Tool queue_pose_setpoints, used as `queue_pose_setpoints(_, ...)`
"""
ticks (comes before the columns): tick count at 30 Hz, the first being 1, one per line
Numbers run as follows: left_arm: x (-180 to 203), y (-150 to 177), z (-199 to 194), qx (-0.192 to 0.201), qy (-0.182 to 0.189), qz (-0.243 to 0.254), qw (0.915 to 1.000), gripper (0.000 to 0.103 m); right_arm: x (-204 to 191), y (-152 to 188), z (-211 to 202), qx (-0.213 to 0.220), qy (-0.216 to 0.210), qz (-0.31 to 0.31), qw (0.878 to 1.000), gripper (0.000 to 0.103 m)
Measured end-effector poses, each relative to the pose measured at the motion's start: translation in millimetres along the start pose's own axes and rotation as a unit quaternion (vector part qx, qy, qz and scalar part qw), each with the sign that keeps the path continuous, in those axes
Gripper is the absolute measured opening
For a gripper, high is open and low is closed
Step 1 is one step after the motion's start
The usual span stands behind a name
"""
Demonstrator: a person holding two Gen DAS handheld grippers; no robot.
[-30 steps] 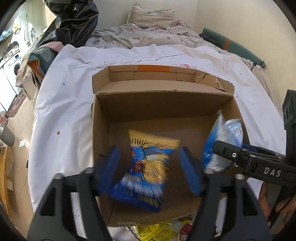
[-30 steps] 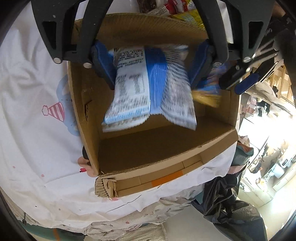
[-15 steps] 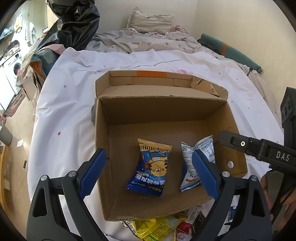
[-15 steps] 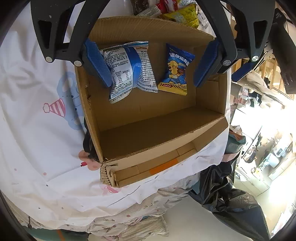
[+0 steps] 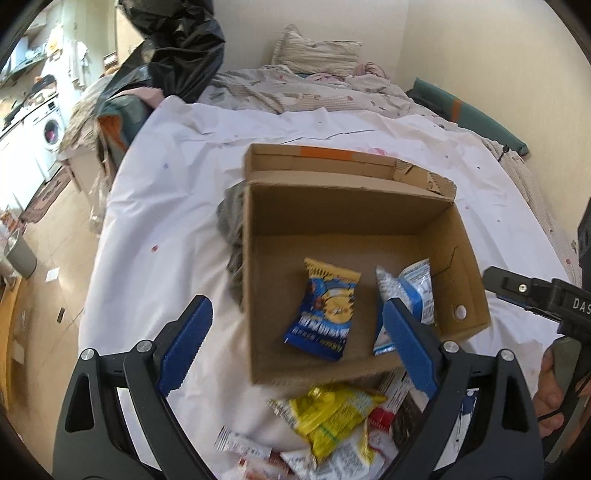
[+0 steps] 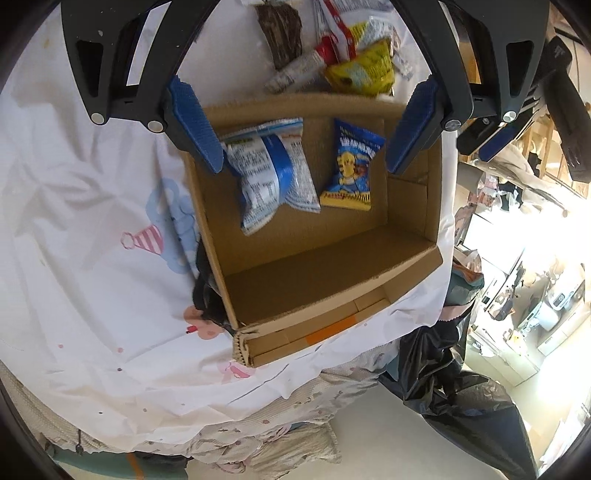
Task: Organize snacks
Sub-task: 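Grasp a white snack stick with the left tool while the right tool grasps a blue stick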
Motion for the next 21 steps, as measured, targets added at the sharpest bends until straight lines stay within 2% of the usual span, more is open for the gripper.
queue_pose_setpoints(6, -24, 31, -10, -0.013, -0.031, -0.022, 0.9992, 0.092, 11, 32, -10, -0.004, 0.004, 0.019, 1.000, 0.092)
queue_pose_setpoints(9, -40, 52, -7, -0.036, -0.047, -0.044, 0.9973, 0.092, 21, 48, -12, -0.012, 0.006, 0.036, 0.999, 0.092)
queue_pose_setpoints(11, -55, 70, 2, -0.073, -0.035, -0.079, 0.9936, 0.092, 27, 58, -14, -0.017, 0.003, 0.052, 0.999, 0.092)
queue_pose_setpoints(14, -73, 94, 17, -0.122, -0.011, -0.135, 0.9833, 0.092, 34, 71, -14, -0.024, 0.002, 0.069, 0.997, 0.092)
queue_pose_setpoints(17, -78, 113, 36, -0.165, -0.014, -0.150, 0.9746, 0.091, 40, 80, -14, -0.027, 0.008, 0.074, 0.997, 0.092)
queue_pose_setpoints(19, -80, 120, 43, -0.175, -0.007, -0.170, 0.9698, 0.085, 43, 83, -15, -0.028, 0.010, 0.078, 0.996, 0.092)
queue_pose_setpoints(21, -78, 121, 54, -0.189, 0.013, -0.186, 0.9642, 0.068, 46, 85, -15, -0.028, 0.012, 0.081, 0.996, 0.092)
Point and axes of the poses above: each gripper's, at about its wrist camera, not at the fingertips, and z roughly the way its jaws point, x to its right, y to its underside, the point moved 5 cm from there along z, roughly the way its jaws point, and after that the axes turned 12 degrees about -x, right-handed, at the moved point
